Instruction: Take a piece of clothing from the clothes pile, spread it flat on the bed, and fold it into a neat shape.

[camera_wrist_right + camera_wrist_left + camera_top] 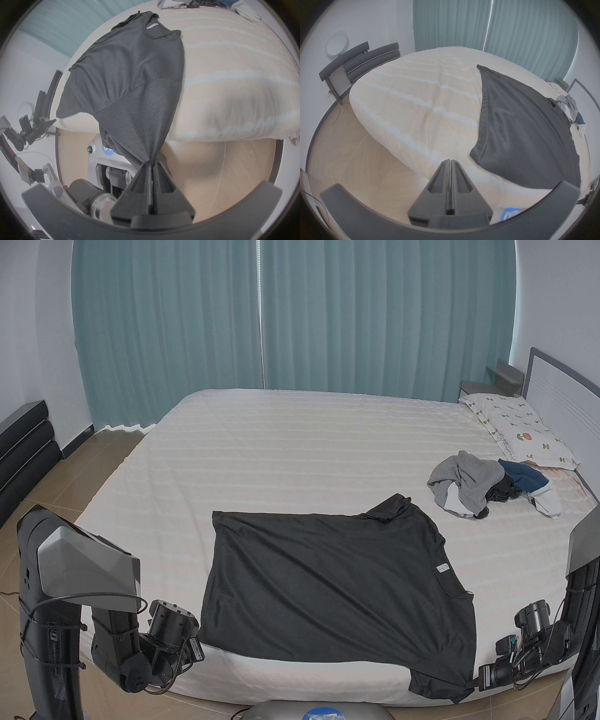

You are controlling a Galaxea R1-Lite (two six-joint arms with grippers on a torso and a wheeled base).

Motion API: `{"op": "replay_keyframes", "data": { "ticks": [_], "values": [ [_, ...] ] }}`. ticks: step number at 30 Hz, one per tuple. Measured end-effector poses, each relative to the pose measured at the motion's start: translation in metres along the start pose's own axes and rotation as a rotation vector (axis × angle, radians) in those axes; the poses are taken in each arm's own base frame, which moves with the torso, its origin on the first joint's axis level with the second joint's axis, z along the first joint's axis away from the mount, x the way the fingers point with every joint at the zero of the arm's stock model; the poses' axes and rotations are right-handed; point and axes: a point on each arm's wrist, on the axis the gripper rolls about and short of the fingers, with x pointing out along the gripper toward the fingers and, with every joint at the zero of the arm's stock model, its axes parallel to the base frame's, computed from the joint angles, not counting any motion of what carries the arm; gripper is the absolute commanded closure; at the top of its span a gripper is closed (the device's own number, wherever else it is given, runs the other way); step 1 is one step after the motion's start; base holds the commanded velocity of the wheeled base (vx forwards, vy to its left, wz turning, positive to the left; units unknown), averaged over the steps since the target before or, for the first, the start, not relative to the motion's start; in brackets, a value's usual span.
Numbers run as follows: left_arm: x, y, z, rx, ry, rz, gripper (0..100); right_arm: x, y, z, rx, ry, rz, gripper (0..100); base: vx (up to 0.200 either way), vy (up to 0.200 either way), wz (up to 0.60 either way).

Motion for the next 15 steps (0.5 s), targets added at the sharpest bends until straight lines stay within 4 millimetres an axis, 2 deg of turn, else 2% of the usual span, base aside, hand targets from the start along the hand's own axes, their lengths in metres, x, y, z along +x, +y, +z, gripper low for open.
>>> {"op": "replay_keyframes", "data": {
  "ticks": [10,11,15],
  "values": [
    [-0.0063,0.0049,0.0002,0.018,0.003,0.006,100,-0.0094,0.0059,-0.0004,-0.039,-0.006,0.004,100,0.000,0.000,0.00],
    [-0.0073,0.0051,0.0012,0.014,0.001,0.004,100,-0.0098,0.0061,0.0002,-0.042,-0.013,0.004,0,0.000,0.000,0.00],
    [-0.0100,0.0045,0.0042,0.007,-0.009,-0.007,100,-0.0103,0.0067,0.0018,-0.044,-0.028,0.007,0,0.000,0.000,0.00]
  ]
}}
